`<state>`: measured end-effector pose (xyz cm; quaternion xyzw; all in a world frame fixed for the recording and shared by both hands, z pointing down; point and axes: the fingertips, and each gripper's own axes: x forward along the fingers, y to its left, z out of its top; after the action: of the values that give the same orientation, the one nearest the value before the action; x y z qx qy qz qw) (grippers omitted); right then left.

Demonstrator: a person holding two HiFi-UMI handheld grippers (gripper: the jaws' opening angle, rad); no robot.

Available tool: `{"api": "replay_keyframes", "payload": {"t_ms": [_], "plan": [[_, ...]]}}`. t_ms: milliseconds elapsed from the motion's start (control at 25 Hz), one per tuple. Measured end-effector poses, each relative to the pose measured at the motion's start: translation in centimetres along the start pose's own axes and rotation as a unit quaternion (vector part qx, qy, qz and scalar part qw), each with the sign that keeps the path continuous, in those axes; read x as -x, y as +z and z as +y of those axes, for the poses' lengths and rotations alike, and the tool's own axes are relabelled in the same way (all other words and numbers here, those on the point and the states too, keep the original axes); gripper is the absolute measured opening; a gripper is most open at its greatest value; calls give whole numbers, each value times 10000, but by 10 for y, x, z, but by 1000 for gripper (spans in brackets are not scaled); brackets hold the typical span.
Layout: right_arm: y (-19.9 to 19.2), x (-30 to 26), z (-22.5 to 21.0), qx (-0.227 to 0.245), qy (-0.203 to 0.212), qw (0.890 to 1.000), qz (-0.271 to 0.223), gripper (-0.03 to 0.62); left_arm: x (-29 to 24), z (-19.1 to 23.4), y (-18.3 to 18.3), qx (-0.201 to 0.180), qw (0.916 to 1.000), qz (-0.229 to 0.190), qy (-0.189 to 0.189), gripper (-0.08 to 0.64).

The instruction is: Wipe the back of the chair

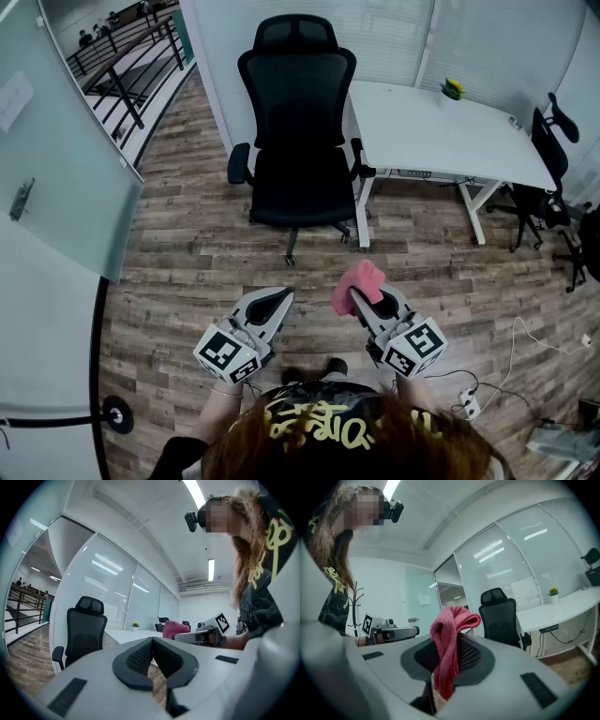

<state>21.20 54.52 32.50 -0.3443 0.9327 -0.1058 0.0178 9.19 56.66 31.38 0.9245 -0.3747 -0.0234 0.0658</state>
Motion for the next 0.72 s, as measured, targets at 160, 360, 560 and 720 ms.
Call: {"api": "replay_keyframes", "payload": {"t_ms": [160,360,560,720], "plan": [[-1,-4,0,-7,10,10000,16,66,1,3,3,16,10000,-43,-8,-8],[-2,-9,3,-16,33,10000,19,66,1,5,3,-48,10000,-25,4,-6],[-7,-13,6,-66,35,9999,97,66,6,8,-2,-11,10000,14,40,-6],[-9,-15,4,-181,12,9997,165,66,10,11,-1,17,10000,9,72,-6]]}}
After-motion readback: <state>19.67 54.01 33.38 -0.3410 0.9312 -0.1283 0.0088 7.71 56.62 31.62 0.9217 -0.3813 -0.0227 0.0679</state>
